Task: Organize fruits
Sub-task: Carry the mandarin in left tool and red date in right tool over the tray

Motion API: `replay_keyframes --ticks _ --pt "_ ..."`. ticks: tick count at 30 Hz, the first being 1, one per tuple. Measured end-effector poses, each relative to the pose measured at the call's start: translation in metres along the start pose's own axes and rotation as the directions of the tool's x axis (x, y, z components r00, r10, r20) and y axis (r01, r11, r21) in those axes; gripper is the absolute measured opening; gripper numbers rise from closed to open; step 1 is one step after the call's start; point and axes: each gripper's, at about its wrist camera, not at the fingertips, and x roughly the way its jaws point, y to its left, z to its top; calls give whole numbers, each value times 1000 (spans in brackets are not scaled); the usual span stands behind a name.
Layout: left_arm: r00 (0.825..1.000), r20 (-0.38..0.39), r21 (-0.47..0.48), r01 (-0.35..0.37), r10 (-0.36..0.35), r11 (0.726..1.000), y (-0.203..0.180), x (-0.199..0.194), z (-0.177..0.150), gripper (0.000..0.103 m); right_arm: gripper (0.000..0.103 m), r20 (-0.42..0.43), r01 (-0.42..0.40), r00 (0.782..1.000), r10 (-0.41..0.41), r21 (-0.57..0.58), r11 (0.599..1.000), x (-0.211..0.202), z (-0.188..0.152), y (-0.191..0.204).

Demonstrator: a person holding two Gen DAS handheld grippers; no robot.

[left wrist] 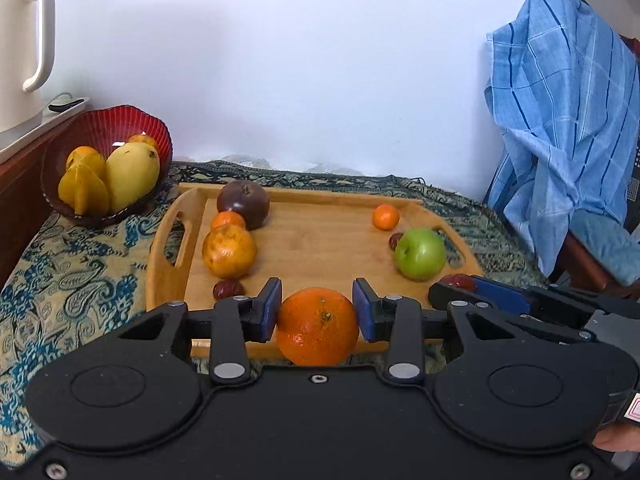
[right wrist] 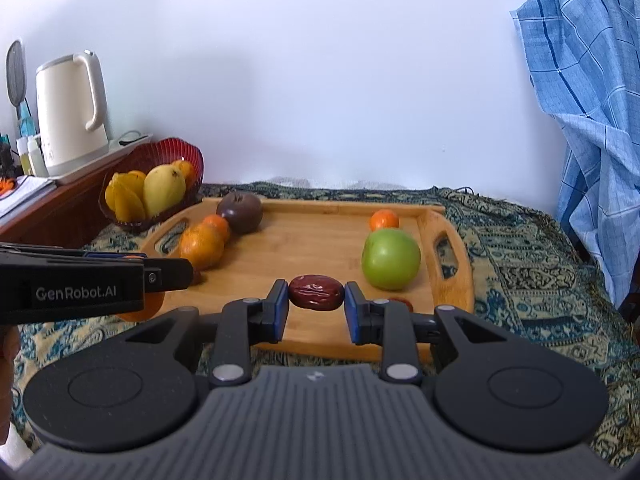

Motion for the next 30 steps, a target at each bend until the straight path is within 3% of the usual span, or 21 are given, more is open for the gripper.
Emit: replay_keyframes --ticks 6,15,30 --pt "1000 -17 9 -4 4 1000 -2 16 21 37 34 -25 -16 1000 17 17 1000 13 20 -8" --pt "996 -94 -59 -2 -4 998 4 59 37 37 35 -77 -57 995 60 40 998 42 42 -14" --pt "988 -143 -13 -54 51 998 8 107 21 37 35 -191 -54 979 69 83 995 93 26 -18"
